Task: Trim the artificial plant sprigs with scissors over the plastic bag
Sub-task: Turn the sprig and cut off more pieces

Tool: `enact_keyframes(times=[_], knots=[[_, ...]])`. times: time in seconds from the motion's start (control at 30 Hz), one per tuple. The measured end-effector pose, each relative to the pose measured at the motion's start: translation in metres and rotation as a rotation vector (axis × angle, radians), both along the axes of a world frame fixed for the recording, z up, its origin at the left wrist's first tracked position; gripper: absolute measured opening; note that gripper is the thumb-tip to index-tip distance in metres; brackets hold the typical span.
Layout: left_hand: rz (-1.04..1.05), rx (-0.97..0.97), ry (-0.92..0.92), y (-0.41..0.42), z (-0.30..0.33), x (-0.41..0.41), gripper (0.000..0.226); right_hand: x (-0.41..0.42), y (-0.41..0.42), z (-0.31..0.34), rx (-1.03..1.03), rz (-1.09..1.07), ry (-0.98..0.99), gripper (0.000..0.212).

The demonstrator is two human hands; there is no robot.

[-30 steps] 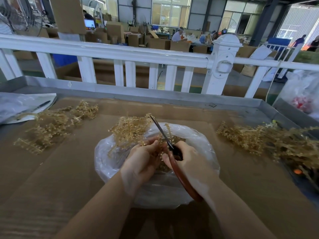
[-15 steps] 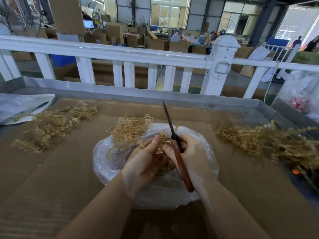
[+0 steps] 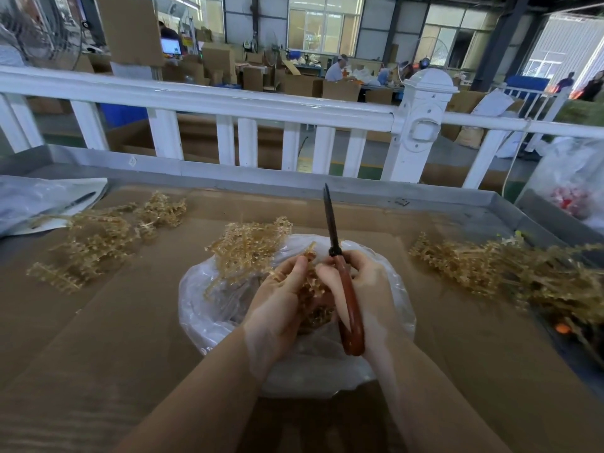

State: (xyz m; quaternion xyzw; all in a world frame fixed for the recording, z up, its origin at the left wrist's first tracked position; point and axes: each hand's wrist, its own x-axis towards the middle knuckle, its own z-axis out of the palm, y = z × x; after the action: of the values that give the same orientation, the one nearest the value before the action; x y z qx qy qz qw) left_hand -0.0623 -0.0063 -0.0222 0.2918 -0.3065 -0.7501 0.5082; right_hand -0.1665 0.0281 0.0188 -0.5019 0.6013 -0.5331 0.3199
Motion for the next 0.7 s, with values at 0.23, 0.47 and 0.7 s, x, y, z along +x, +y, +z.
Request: enact_keyframes(times=[0.23, 0.47, 0.7], knots=[[-0.039, 0.027, -0.139, -0.003, 0.007, -0.001, 0.040, -0.003, -0.003, -0.001, -0.065, -0.035, 0.241, 0.013], [-0.010, 0.047, -0.385, -0.011, 0.025, 0.017, 0.039, -0.009, 0.000, -0.003, -0.105, 0.029, 0.441, 0.012], [0.121, -0.116, -0.446, -0.006, 0.016, 0.017, 0.011, -0.007, 0.006, -0.004, -0.086, 0.113, 0.412, 0.022]])
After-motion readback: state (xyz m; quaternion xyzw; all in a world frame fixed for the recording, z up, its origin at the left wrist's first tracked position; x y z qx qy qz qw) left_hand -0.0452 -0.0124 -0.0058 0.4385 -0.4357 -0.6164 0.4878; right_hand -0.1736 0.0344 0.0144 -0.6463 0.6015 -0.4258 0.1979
